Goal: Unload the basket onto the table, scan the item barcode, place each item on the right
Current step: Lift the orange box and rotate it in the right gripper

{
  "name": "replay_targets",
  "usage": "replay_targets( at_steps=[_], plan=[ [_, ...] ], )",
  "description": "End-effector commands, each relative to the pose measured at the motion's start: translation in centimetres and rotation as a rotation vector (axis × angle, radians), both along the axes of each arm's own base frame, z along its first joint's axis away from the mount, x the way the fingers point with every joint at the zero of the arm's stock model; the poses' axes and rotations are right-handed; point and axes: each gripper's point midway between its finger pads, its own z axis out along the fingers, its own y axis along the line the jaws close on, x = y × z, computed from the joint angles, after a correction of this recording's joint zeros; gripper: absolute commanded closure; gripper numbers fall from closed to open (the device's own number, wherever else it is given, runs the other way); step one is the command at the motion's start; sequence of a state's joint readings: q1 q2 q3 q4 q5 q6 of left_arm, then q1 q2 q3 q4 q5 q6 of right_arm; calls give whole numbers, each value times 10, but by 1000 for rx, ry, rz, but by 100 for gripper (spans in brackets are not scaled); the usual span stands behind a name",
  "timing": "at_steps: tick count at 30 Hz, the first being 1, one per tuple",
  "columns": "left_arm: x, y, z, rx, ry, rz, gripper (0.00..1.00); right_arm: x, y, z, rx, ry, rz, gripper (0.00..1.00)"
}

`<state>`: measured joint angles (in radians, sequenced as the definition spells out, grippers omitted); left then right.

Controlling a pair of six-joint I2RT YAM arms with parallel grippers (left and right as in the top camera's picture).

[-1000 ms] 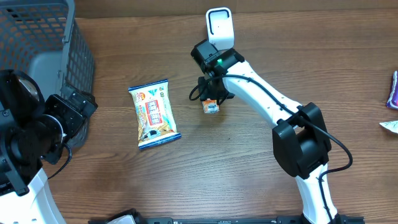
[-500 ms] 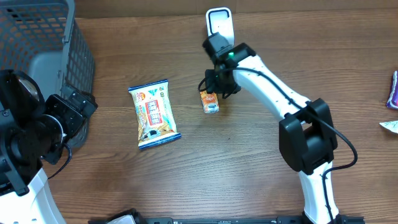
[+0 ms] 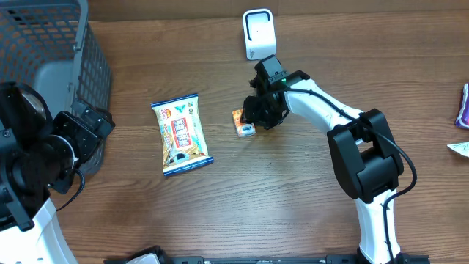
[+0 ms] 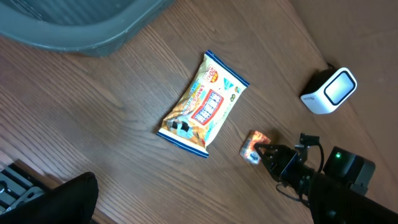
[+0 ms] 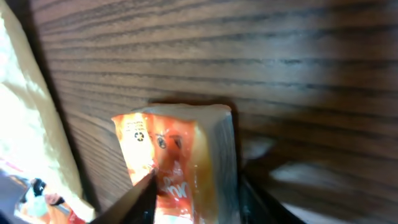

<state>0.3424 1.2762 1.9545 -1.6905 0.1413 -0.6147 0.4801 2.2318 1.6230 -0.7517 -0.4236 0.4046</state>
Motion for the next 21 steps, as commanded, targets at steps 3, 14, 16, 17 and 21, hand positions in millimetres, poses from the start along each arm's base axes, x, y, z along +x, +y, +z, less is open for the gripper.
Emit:
replay_targets(
  at_steps=[3, 14, 16, 17, 21],
  plan=[
    [-1, 1, 2, 7, -7, -2, 0, -10, -9, -14, -12, 60, -27, 63],
    [-1, 1, 2, 7, -7, -2, 0, -10, -16, -9, 46, 112, -48, 92],
    [-1, 1, 2, 7, -7, -2, 0, -13, -11, -5, 81, 128, -38, 96],
    [-1, 1, 2, 7, -7, -2, 0, -13, -7, -2, 107, 136, -33, 96],
    [-1, 1, 2, 7, -7, -2, 0, -11, 15, 34, 327, 172, 19, 96]
  ],
)
